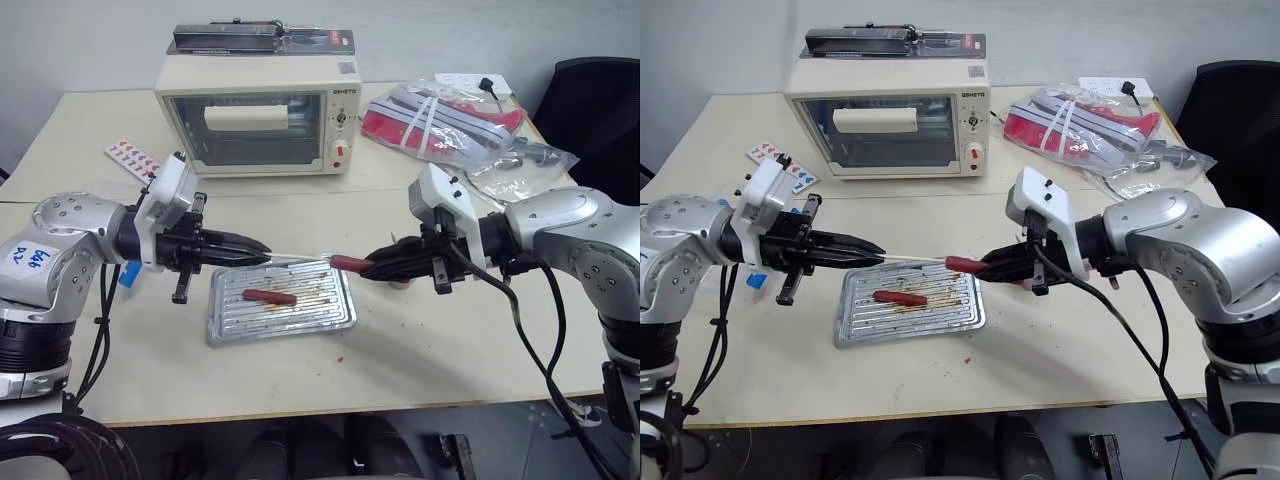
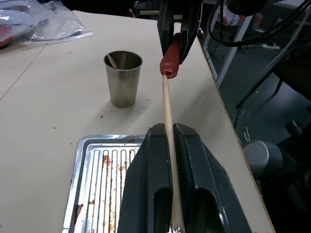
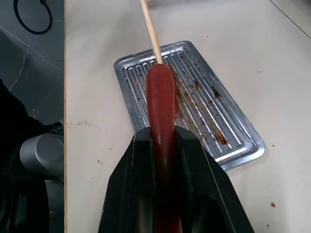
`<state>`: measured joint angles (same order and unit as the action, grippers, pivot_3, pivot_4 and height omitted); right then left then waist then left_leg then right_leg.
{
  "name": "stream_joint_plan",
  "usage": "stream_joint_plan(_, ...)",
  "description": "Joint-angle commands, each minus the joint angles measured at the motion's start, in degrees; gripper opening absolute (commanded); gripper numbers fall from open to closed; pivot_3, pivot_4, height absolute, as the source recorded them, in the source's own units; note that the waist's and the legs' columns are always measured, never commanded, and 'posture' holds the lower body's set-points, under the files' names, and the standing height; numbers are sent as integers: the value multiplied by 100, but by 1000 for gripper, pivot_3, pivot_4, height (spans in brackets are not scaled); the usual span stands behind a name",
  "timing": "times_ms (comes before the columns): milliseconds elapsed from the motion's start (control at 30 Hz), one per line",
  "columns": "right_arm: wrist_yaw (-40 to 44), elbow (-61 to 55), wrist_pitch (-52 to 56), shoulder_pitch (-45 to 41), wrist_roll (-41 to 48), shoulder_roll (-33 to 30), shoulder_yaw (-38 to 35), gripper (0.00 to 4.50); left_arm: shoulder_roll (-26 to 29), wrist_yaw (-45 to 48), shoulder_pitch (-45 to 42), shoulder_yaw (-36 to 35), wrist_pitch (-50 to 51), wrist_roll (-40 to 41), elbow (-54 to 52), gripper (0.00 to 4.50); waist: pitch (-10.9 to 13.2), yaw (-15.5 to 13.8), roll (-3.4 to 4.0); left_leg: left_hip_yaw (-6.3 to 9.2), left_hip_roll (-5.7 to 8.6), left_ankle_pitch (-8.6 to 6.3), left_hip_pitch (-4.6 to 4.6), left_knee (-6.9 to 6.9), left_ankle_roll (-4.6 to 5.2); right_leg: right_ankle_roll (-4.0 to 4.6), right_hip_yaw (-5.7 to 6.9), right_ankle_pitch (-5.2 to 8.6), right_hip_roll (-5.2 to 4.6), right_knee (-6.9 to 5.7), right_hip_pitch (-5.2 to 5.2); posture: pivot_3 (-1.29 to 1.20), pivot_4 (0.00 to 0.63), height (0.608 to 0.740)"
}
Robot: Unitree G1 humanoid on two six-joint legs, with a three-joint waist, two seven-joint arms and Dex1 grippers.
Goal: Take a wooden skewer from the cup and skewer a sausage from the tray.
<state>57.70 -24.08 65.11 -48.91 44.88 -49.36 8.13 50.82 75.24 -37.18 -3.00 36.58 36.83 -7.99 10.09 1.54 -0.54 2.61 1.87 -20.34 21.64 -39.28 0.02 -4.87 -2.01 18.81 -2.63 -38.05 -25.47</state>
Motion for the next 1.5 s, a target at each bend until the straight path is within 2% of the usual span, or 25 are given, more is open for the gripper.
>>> stream_joint_plan(33,64,-138,-132,-134,81,95,-86,304,-23,84,-122,-14,-90,63,-96,0,0,0,0,0,0,0,0,0,0,0,0,0,0,0,0,0,150,740)
stream_joint_plan(600,229,-49,-255,101,-49,-188,-186,304,276,189,-14,-277,-101,24,39,0,0,2,0,0,0,0,0,-2,0,0,0,0,0,-4,0,0,150,740)
stream_joint_plan(1500,152,-134,-139,-1,191,-49,-218,304,81,247,-68,-101,-27,89,-142,0,0,0,0,0,0,0,1,-3,0,0,0,0,0,-4,0,0,150,740)
